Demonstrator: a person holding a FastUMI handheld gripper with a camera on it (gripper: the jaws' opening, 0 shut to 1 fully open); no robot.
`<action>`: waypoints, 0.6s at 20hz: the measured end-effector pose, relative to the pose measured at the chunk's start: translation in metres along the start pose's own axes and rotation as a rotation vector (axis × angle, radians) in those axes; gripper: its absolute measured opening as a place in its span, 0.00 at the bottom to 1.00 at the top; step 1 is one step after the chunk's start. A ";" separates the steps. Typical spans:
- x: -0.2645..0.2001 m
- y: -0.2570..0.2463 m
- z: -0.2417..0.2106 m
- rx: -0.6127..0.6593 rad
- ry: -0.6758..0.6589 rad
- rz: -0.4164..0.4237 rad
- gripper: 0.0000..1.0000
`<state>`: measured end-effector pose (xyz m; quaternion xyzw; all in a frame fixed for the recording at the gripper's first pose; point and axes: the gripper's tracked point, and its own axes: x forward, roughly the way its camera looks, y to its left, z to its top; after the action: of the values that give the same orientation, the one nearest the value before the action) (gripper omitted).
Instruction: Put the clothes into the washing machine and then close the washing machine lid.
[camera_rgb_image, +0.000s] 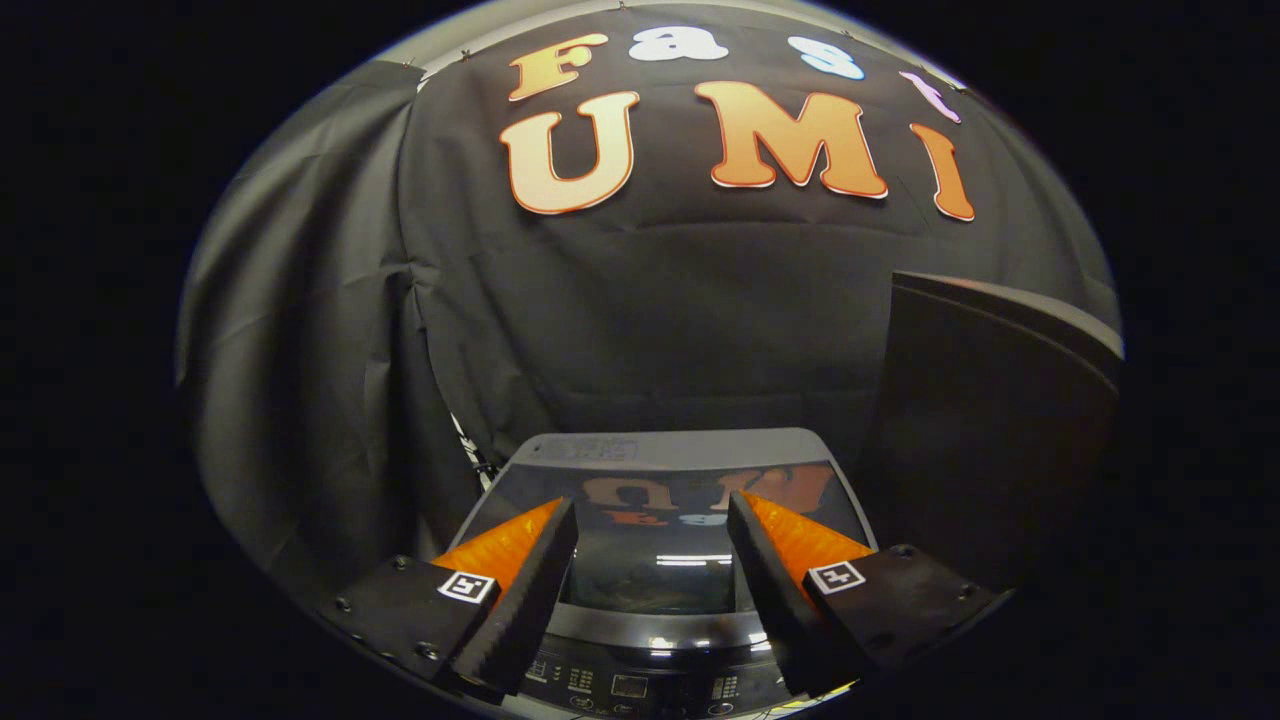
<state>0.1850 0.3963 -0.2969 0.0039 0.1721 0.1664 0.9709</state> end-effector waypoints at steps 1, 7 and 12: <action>-0.013 0.000 0.018 -0.007 -0.019 0.003 0.98; -0.117 -0.019 0.136 -0.017 -0.164 -0.007 0.98; -0.191 -0.125 0.203 -0.028 -0.247 -0.111 0.97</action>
<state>0.1244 0.2260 -0.0509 0.0014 0.0489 0.1131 0.9924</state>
